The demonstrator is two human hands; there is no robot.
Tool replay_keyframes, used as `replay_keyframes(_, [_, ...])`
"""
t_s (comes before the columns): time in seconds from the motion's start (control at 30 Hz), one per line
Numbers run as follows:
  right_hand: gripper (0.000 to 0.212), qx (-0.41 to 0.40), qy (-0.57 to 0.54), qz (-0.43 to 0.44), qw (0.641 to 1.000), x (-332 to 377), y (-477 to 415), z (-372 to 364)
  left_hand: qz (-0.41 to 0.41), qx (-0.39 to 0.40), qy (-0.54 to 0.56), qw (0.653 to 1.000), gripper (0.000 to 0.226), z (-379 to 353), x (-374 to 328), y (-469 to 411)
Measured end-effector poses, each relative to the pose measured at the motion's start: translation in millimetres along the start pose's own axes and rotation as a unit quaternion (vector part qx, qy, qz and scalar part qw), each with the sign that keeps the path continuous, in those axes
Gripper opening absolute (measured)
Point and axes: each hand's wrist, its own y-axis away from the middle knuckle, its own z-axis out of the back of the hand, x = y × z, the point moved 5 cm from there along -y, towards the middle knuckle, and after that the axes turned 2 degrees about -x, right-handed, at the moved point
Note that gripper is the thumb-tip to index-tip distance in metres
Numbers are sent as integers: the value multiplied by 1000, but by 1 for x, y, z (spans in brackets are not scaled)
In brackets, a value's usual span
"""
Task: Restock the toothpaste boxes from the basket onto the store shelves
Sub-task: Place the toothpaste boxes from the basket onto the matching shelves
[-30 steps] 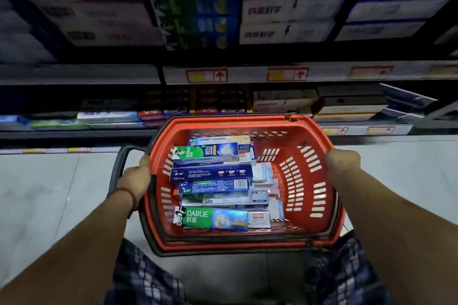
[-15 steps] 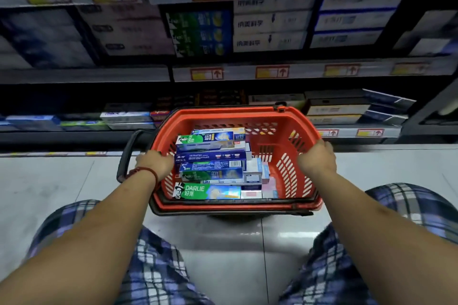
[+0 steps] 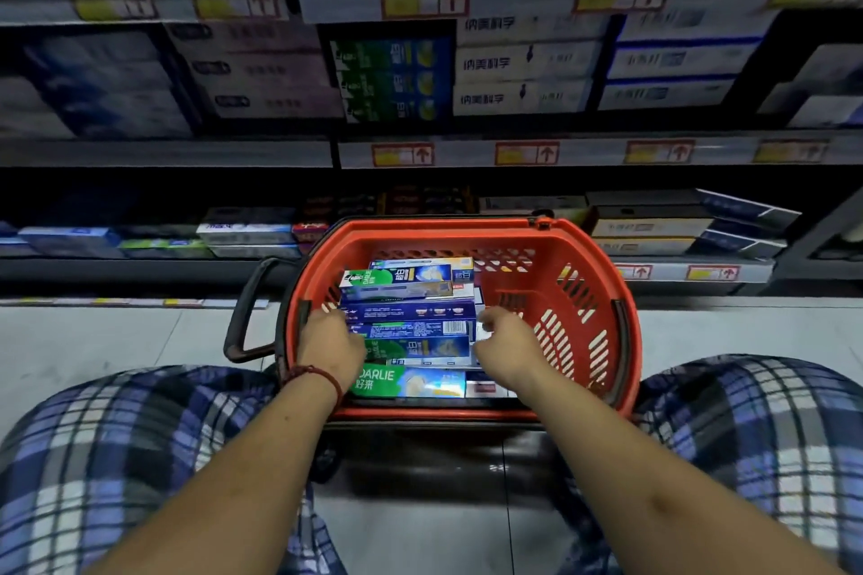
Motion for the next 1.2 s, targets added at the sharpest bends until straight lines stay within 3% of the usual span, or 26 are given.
replay_keyframes(0.17, [34,35,1,-35,999,-6,-7,-23,97,122,77,985,15,-30,-1,7])
replay_keyframes(0.27, [39,79,-4,-39,996,-8,-9,-35,144,96,126,977,12,-33,1,9])
replay_keyframes(0.43, [35,64,-60,-49,995,-21,-20,-38,174,59,230,956,10,-29,14,9])
replay_keyframes(0.57, [42,33,-129,-59,989,-21,-18,-28,180,-3,308,934,32,-23,15,16])
replay_keyframes(0.83, [59,17,-189,-65,980,-18,-4,-1,156,-4,331,931,26,-19,9,22])
replay_keyframes(1.0, [59,3,-219,-61,974,-15,-1,12,165,42,370,913,31,-17,5,21])
replay_keyframes(1.2, [48,-36,-256,-54,965,-7,0,26,155,36,416,896,29,-17,0,20])
